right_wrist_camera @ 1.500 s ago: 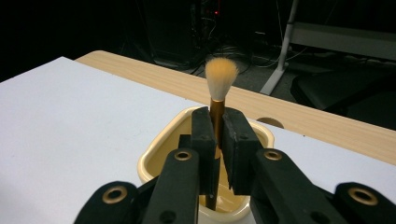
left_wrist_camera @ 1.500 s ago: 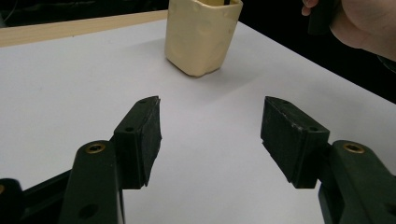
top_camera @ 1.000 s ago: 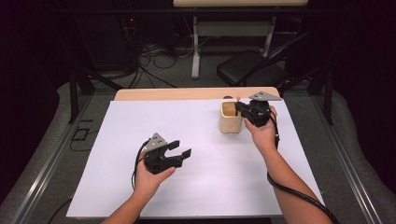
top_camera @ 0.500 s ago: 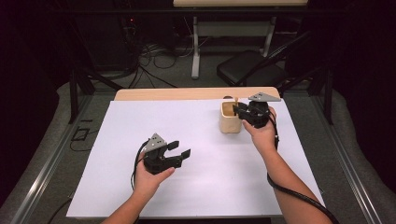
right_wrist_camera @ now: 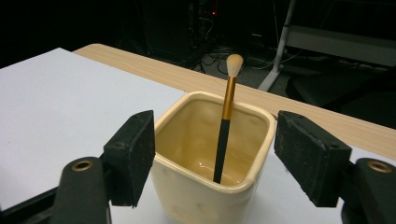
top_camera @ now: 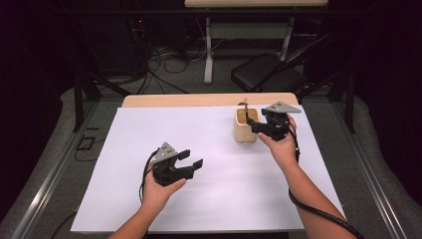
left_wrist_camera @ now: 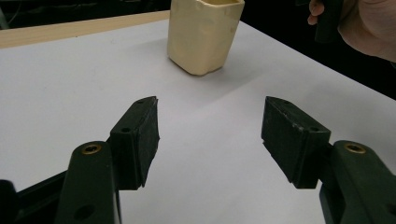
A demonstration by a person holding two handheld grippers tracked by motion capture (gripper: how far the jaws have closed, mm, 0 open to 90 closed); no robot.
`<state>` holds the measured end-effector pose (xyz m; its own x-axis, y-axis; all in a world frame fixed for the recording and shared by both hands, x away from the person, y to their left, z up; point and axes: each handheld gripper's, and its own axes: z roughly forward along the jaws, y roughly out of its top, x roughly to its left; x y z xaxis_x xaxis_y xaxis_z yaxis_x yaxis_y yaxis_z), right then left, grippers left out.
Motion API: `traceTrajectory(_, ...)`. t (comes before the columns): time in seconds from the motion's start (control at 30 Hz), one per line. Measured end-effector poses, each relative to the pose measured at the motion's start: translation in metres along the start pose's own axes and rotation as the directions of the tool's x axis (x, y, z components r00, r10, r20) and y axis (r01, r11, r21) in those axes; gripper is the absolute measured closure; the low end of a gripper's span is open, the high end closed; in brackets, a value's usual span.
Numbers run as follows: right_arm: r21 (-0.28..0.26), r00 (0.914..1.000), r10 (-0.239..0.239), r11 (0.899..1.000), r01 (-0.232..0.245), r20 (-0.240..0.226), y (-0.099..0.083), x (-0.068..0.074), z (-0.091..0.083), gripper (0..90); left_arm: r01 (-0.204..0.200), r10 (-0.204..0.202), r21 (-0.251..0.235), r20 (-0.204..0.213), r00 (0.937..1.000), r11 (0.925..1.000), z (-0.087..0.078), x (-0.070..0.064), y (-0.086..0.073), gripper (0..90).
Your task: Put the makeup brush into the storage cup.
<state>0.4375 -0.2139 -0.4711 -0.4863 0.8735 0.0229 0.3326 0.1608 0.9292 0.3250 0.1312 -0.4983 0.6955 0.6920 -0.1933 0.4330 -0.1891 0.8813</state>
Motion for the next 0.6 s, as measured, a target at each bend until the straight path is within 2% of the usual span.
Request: traceTrajectory(0.6, -0.017, 0.9981, -0.019, 1.000, 0.018, -0.058, -0.008, 0.015, -0.021, 24.1, -0.014, 0.014, 0.009, -0.028, 0.9995, 0.9999, -0.011, 0.006, -0.003, 36.4)
